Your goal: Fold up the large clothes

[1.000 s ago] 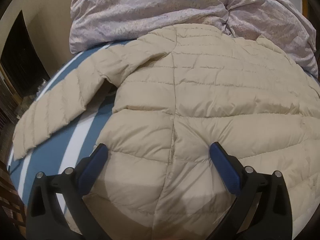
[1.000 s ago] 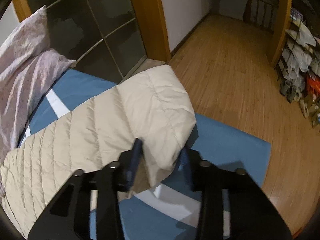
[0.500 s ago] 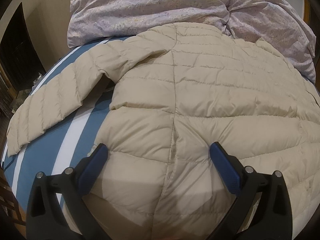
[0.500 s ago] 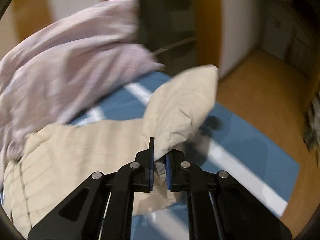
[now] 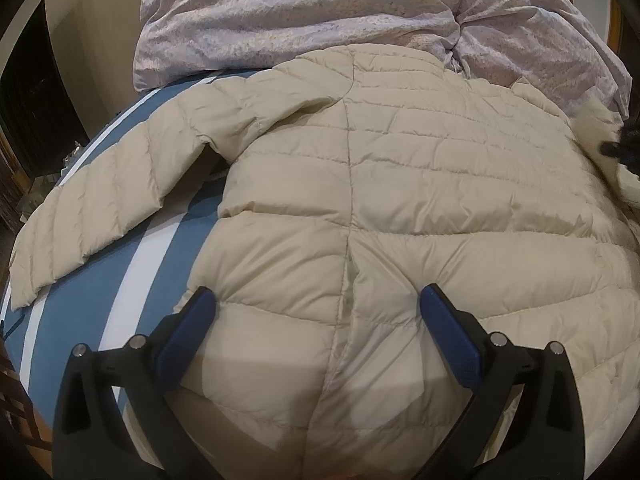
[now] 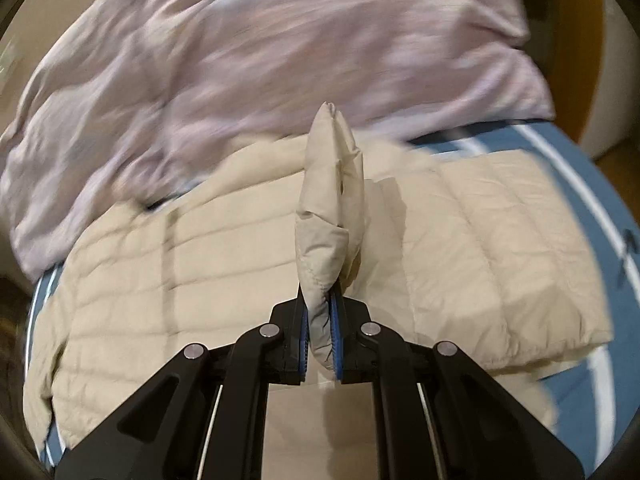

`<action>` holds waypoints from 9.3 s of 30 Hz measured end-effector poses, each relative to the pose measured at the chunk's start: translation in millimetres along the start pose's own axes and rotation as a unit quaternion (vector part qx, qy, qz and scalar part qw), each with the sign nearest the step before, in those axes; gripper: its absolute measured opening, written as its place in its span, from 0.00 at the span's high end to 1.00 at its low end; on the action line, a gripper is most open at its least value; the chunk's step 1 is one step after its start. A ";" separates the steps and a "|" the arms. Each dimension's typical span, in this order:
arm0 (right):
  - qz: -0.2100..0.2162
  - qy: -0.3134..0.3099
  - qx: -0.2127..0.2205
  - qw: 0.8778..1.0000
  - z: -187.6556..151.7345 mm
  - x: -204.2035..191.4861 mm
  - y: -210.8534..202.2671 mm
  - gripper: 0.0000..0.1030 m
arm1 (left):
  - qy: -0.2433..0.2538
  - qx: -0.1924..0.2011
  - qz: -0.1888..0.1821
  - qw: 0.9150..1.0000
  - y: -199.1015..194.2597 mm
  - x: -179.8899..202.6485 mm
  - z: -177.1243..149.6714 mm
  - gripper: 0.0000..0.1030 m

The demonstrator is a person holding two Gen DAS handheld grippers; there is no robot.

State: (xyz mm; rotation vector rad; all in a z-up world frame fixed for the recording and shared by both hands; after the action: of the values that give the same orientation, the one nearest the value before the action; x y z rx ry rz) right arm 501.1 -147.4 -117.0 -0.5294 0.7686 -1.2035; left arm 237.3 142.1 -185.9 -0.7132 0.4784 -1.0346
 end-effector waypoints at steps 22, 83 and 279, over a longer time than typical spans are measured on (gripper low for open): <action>0.144 -0.132 -0.026 0.980 -47.7 -162.7 -35.0 0.45 | -0.006 -0.002 -0.007 1.000 0.1 -2.0 0.4 0.02; -0.027 -0.083 -0.006 0.996 -65.0 -66.6 25.8 0.12 | -0.331 -0.021 0.138 0.933 -33.0 -325.6 -19.2 0.46; 0.034 -0.078 0.169 0.982 -28.1 87.6 -174.7 0.92 | -0.064 0.131 -0.083 0.986 -94.0 -48.5 95.2 0.96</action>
State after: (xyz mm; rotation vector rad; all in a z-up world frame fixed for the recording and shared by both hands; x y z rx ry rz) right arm 385.1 -280.9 -29.4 -0.3087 0.4314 -1.1829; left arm 222.2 184.3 -50.8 -0.5861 0.1685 -1.1733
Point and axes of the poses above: each gripper's, at about its wrist camera, not at the fingertips, and y roughly the way its jaws point, x to its right, z to its top, the point moved 8 cm from there along y, roughly the way its jaws point, and after that the axes turned 7 degrees about x, right-handed, at the moved point
